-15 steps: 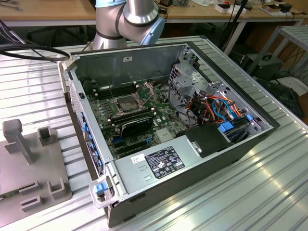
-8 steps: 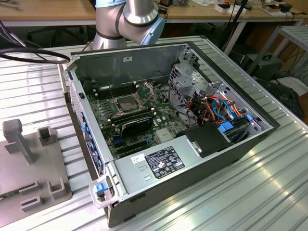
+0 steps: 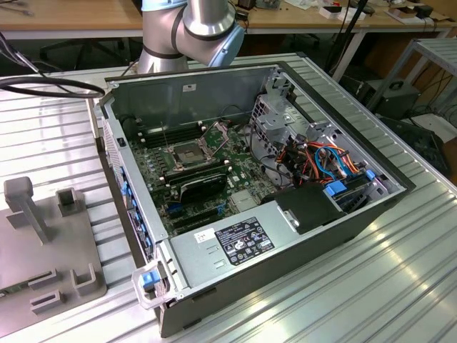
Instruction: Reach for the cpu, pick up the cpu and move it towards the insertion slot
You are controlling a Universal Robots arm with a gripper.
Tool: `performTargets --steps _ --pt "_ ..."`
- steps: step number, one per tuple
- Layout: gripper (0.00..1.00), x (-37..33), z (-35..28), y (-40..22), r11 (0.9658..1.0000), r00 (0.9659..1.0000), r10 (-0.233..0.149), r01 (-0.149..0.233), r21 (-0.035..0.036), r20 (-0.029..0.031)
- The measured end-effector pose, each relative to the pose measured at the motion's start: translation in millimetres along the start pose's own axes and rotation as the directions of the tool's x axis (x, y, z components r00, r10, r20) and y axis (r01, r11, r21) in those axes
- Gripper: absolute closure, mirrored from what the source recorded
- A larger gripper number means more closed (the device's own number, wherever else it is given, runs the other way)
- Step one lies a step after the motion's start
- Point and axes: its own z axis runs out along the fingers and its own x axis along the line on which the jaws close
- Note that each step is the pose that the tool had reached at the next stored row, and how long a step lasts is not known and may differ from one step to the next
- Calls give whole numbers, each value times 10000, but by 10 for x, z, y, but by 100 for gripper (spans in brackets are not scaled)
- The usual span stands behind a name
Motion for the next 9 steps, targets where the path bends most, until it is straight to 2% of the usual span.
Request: performTargets --steps 9 --pt "22 0 5 -2 10000 10000 -1 1 0 1"
